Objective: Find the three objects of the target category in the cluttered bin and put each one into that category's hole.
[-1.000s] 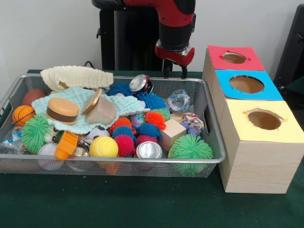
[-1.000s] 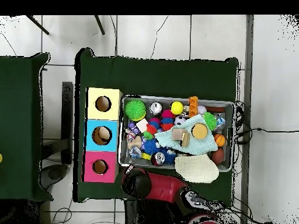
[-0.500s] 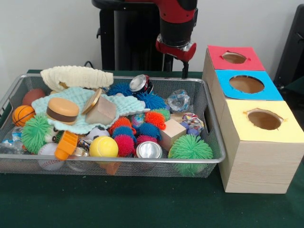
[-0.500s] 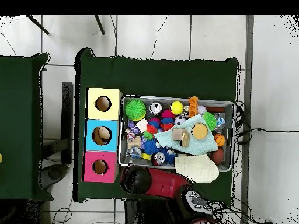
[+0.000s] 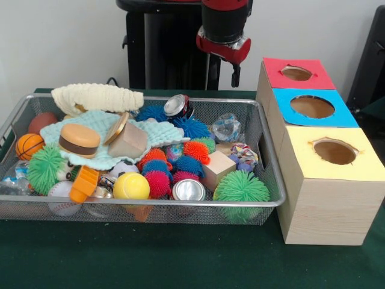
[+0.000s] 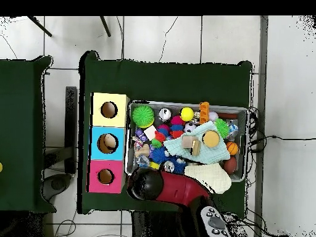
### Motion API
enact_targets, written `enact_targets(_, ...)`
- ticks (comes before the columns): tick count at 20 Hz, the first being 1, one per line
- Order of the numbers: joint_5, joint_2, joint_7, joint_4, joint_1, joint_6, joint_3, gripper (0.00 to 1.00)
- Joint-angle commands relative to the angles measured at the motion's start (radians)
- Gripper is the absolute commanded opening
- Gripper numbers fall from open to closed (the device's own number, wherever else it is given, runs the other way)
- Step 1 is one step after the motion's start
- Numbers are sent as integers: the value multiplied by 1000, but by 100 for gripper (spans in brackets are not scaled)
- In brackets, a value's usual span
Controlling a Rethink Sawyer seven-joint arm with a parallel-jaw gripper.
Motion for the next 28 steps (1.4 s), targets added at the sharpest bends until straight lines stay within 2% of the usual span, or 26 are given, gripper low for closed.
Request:
enact_targets(1, 55, -36, 78, -166, -23, 114, 42, 100)
enact_targets(4, 45, -12, 62, -221, -24, 133, 39, 100)
enact_targets(12, 28, 105, 45, -435, -22, 207, 33, 100)
enact_targets(20, 25, 237, 69, -614, -5, 208, 21, 100)
enact_targets(22, 24, 260, 76, -647, 4, 219, 16, 100)
enact_targets(28, 12, 260, 68, -632, 22, 191, 24, 100)
